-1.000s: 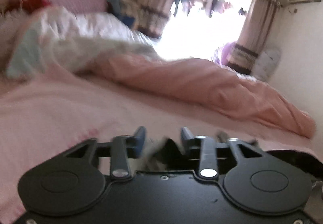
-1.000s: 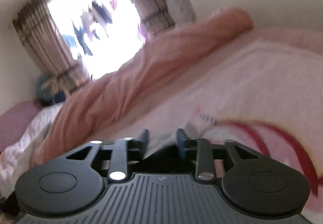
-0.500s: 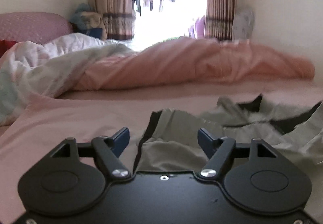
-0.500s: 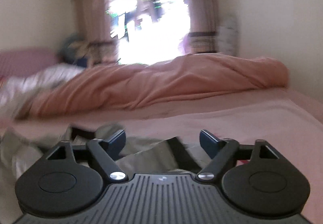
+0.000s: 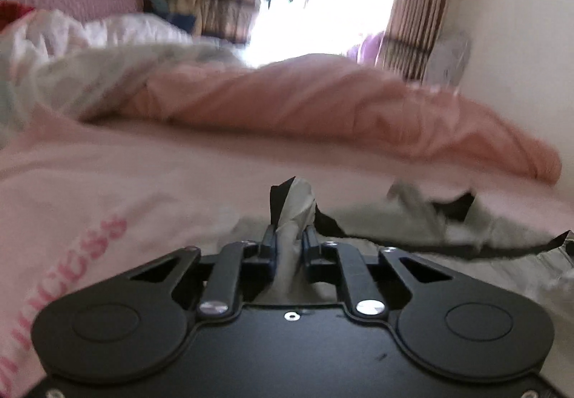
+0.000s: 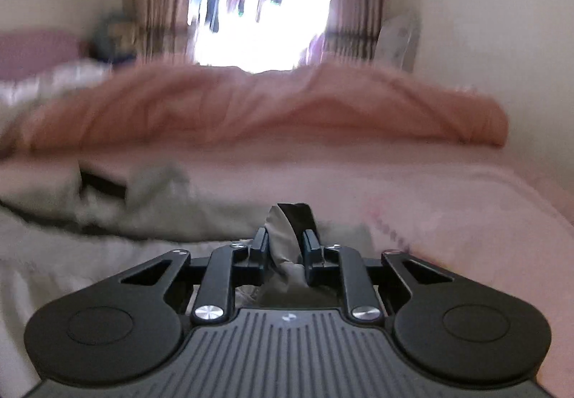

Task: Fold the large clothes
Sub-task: 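Lift the jacket edge with both grippers and fold it over toward the collar, then open both grippers and release the folded jacket edge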

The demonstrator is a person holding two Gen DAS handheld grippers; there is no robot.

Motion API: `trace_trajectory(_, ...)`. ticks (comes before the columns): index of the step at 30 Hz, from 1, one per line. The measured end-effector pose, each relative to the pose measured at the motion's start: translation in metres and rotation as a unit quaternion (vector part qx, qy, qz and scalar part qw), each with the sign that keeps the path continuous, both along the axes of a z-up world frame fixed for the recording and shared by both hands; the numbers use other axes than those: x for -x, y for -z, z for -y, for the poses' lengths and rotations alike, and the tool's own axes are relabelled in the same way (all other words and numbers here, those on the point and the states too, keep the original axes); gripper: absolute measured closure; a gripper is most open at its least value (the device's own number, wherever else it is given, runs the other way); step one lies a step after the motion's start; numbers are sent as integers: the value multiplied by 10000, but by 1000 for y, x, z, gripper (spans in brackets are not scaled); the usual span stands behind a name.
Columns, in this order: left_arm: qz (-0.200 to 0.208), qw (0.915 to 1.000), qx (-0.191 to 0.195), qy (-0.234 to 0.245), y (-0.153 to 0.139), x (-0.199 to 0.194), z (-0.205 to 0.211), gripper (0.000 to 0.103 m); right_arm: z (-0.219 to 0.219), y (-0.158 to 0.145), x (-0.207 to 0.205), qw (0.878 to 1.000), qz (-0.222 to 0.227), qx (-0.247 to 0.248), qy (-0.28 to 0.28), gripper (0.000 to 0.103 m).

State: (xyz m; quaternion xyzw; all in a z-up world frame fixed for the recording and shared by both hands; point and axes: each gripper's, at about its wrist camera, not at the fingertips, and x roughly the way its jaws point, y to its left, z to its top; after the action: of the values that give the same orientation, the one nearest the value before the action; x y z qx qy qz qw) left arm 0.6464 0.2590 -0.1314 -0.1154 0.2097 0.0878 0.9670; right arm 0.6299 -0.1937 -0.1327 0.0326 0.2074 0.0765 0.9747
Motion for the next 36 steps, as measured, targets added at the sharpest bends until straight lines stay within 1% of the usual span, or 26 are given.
trace_trajectory(2, 342, 9987, -365, 12, -14, 11, 14, 93, -1, -13, 12, 9991, 378, 8, 192, 85)
trace_trajectory(3, 599, 9968, -527, 12, -22, 21, 24, 93, -3, -17, 16, 9979, 573, 57, 299, 86)
trace_trajectory(5, 890, 9934, -722, -27, -35, 28, 35, 93, -5, -24, 27, 9937, 970, 198, 516, 86)
trace_trajectory(7, 960, 9927, -727, -54, -39, 28, 37, 93, -6, -24, 26, 9913, 1103, 239, 673, 86)
trace_trajectory(8, 1000, 9927, -672, -55, -37, 26, 35, 92, -5, -21, 22, 9919, 1047, 189, 697, 86)
trace_trajectory(11, 678, 9967, -421, -139, -11, 6, 24, 89, -2, 5, 4, 9960, 732, -11, 515, 86)
trace_trajectory(12, 436, 9983, -340, -171, 2, -2, 20, 87, 0, 17, -3, 9974, 573, -62, 431, 85)
trace_trajectory(13, 109, 9993, -308, -187, 15, -10, 18, 84, 3, 29, -12, 9987, 309, -180, 358, 79)
trace_trajectory(14, -182, 9991, -314, -238, 25, -18, 17, 82, 8, 31, -19, 9990, 3, -291, 331, 76)
trace_trajectory(15, -294, 9985, -344, -309, 30, -23, 18, 76, 13, 31, -22, 9982, -130, -463, 349, 71)
trace_trajectory(16, -313, 9982, -397, -327, 30, -25, 19, 73, 20, 32, -21, 9970, -118, -660, 392, 58)
trace_trajectory(17, -288, 9978, -480, -362, 29, -24, 21, 70, 24, 32, -20, 9959, -135, -749, 486, 49)
trace_trajectory(18, -276, 9969, -595, -423, 29, -24, 23, 60, 27, 32, -19, 9948, -178, -799, 607, 34)
trace_trajectory(19, -318, 9961, -662, -492, 29, -26, 24, 49, 29, 32, -19, 9938, -204, -830, 715, 30)
trace_trajectory(20, -343, 9953, -699, -577, 29, -27, 24, 43, 31, 34, -18, 9932, -210, -877, 731, 30)
trace_trajectory(21, -361, 9943, -749, -662, 28, -27, 23, 30, 32, 36, -17, 9930, -242, -921, 703, 30)
trace_trajectory(22, -366, 9932, -826, -740, 24, -26, 22, 20, 34, 36, -17, 9925, -284, -959, 697, 30)
trace_trajectory(24, -227, 9908, -954, -937, 14, -19, 15, 14, 35, 35, -18, 9919, -272, -1018, 712, 30)
trace_trajectory(26, -125, 9906, -856, -1057, 6, -12, 8, 11, 34, 33, -19, 9917, -176, -1024, 755, 30)
trace_trajectory(27, -137, 9911, -757, -1089, 1, -10, 6, 11, 32, 32, -19, 9918, -90, -1011, 782, 33)
trace_trajectory(29, -174, 9912, -597, -1169, -9, -6, 4, 11, 28, 20, -11, 9919, 97, -957, 834, 57)
trace_trajectory(30, -165, 9910, -569, -1196, -16, -3, 6, 11, 25, 10, -8, 9919, 132, -938, 848, 91)
trace_trajectory(31, -124, 9907, -571, -1232, -24, 0, 12, 11, 20, 1, -5, 9917, 172, -884, 914, 96)
trace_trajectory(33, 131, 9917, -612, -1119, -39, 9, 33, 9, 7, -19, 10, 9907, 484, -794, 992, 94)
trace_trajectory(34, 306, 9931, -538, -1000, -45, 15, 44, 3, 0, -28, 19, 9907, 650, -845, 843, 93)
trace_trajectory(36, 610, 9957, -157, -686, -52, 25, 66, 0, -18, -39, 32, 9911, 796, -975, 438, 90)
